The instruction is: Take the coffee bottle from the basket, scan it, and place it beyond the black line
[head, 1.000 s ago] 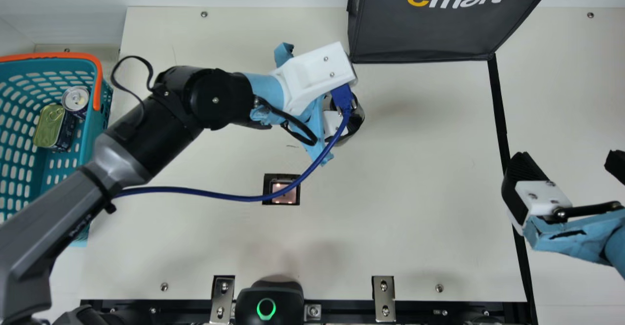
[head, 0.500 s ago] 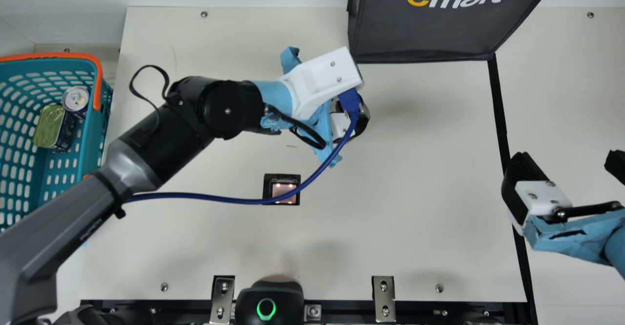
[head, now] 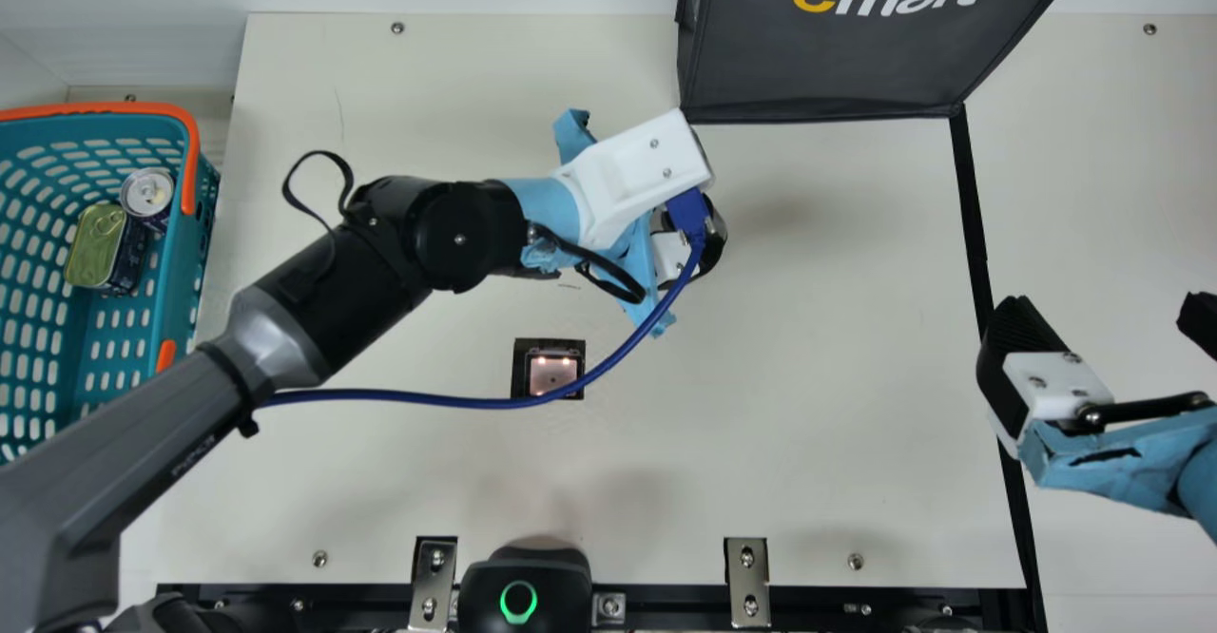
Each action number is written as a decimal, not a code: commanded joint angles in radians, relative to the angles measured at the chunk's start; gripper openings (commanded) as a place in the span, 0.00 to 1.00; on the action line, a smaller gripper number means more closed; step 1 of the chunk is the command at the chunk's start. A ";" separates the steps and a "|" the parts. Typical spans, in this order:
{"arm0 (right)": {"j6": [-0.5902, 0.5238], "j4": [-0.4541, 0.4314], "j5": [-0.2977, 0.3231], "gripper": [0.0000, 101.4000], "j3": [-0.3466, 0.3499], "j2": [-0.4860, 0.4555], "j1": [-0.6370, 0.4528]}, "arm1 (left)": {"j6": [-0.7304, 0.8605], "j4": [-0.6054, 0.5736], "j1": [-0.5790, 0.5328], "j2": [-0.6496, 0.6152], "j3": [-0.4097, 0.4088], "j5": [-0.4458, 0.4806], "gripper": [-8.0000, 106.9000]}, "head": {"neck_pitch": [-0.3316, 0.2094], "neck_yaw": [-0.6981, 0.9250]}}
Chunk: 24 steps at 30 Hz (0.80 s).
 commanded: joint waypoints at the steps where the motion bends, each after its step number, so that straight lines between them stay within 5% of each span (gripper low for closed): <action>1: 0.000 0.000 0.000 0.90 0.000 0.000 0.000 | 0.005 -0.007 -0.001 0.002 0.010 -0.008 0.16 | -0.027 0.002; 11: 0.000 0.000 0.000 0.90 0.000 0.000 0.000 | 0.022 -0.019 -0.009 0.001 0.050 -0.047 0.16 | -0.027 0.002; 24: 0.000 0.000 0.000 0.90 0.000 0.000 0.000 | -0.002 -0.003 -0.017 -0.010 0.047 -0.046 0.54 | -0.027 0.002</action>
